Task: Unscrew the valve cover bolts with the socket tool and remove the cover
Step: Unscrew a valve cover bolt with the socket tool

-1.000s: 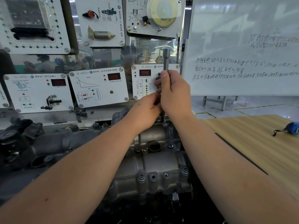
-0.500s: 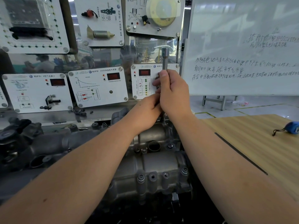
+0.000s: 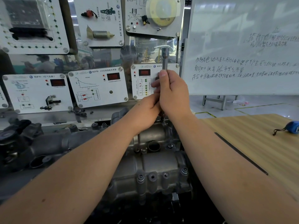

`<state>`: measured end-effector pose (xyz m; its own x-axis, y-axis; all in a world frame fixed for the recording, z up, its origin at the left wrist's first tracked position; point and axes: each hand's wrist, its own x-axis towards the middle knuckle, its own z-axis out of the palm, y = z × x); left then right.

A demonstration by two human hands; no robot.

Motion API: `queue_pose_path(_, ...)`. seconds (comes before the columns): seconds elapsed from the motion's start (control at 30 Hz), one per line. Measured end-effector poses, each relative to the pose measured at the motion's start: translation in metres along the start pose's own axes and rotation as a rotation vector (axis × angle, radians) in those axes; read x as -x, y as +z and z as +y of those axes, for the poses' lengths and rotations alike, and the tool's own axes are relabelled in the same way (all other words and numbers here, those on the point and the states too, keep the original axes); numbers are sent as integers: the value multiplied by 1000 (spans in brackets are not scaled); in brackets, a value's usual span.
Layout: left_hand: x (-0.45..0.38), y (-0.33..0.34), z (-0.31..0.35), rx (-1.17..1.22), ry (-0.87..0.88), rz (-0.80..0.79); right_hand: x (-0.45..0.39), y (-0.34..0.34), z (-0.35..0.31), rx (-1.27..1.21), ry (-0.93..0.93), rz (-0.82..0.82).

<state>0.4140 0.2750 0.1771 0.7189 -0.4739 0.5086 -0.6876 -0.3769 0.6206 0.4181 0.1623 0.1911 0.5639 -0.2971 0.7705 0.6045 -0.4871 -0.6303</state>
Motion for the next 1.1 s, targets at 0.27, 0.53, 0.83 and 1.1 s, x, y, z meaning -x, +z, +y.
queue_pose_path(0.27,-2,0,1,-67,2,17,-1,-1,1,-29,7,44)
queue_pose_path(0.53,1,-2,5,-51,-4,-2,1,0,-2,-39,1,9)
queue_pose_path(0.83,-1,0,2,-38,-15,13,0,-1,-2,-46,-16,25)
queue_pose_path(1.1,-2,-1,0,-39,22,16,2,-1,-3,-83,-10,-20)
